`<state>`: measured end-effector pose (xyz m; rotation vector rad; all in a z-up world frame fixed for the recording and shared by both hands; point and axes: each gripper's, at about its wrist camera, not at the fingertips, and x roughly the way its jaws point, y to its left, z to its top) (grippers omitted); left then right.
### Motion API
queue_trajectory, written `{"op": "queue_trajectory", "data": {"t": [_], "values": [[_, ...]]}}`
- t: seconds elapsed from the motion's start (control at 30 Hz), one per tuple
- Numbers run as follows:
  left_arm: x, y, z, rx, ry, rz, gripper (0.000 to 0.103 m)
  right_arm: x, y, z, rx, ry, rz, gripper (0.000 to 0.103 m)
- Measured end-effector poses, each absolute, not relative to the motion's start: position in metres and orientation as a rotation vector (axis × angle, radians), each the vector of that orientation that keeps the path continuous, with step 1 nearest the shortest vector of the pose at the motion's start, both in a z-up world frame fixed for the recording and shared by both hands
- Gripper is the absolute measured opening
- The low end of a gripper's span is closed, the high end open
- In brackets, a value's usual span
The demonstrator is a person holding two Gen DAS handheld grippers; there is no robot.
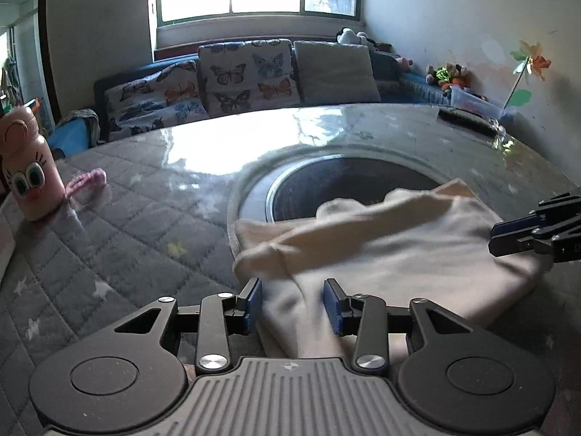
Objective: Fold clothes
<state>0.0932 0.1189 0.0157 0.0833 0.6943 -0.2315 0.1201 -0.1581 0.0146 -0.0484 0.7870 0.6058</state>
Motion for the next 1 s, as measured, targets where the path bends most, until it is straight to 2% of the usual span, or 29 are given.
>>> {"op": "queue_trajectory", "data": {"t": [0.27, 0.3, 0.4, 0.47, 0.63, 0.7, 0.83, 0.93, 1.0], "values": [[0.11, 0.121, 0.012, 0.088, 0.714, -0.183, 0.041, 0.152, -0.157, 0.005, -0.016, 0.797, 0.576, 0.025], [0.111, 0.121, 0.011, 0.087, 0.718, -0.177, 0.043, 0.154, -0.16, 0.004, -0.004, 0.796, 0.572, 0.025], [0.115, 0.123, 0.009, 0.085, 0.73, -0.157, 0.055, 0.152, -0.164, 0.009, 0.002, 0.77, 0.542, 0.041], [0.111, 0.122, 0.01, 0.078, 0.728, -0.155, 0.06, 0.152, -0.168, 0.009, -0.001, 0.763, 0.523, 0.041], [0.095, 0.121, 0.013, 0.052, 0.72, -0.148, 0.086, 0.152, -0.18, 0.003, 0.047, 0.774, 0.463, 0.045], [0.088, 0.121, 0.014, 0.04, 0.717, -0.141, 0.089, 0.151, -0.183, 0.002, 0.058, 0.774, 0.453, 0.048], [0.078, 0.122, 0.015, 0.006, 0.716, -0.141, 0.086, 0.149, -0.186, 0.0, 0.073, 0.771, 0.441, 0.05], [0.075, 0.122, 0.015, -0.022, 0.724, -0.141, 0.077, 0.149, -0.188, 0.0, 0.088, 0.769, 0.433, 0.05], [0.074, 0.121, 0.014, -0.035, 0.729, -0.136, 0.075, 0.148, -0.189, 0.0, 0.094, 0.771, 0.429, 0.05]]}}
